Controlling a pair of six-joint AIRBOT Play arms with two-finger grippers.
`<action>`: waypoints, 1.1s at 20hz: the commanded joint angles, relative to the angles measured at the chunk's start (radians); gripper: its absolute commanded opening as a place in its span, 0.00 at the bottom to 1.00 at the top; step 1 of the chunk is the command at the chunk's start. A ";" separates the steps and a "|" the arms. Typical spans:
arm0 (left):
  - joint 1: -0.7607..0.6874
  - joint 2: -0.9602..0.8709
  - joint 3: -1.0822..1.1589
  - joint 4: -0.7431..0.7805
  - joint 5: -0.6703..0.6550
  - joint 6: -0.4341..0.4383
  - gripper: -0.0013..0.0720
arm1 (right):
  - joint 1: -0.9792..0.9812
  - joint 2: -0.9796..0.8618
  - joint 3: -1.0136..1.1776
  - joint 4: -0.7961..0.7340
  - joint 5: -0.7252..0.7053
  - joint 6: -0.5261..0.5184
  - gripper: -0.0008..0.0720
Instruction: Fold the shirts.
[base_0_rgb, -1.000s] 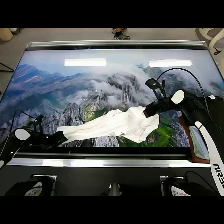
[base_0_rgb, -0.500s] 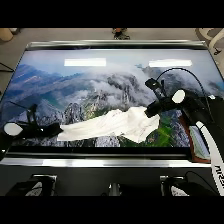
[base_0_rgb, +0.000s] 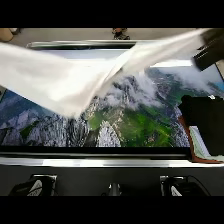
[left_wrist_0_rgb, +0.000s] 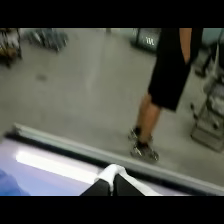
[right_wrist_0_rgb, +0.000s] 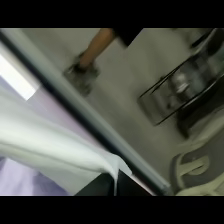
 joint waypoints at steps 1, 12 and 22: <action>0.080 0.014 0.206 0.085 -0.061 -0.059 0.06 | 0.000 0.155 0.071 -0.045 0.053 0.036 0.04; 0.078 -0.044 -0.255 0.084 -0.212 -0.002 0.06 | 0.000 -0.027 0.013 -0.087 0.679 0.109 0.04; -0.040 -0.480 -0.675 -0.143 0.206 0.140 0.06 | 0.000 -0.484 -0.440 0.026 0.153 0.230 0.04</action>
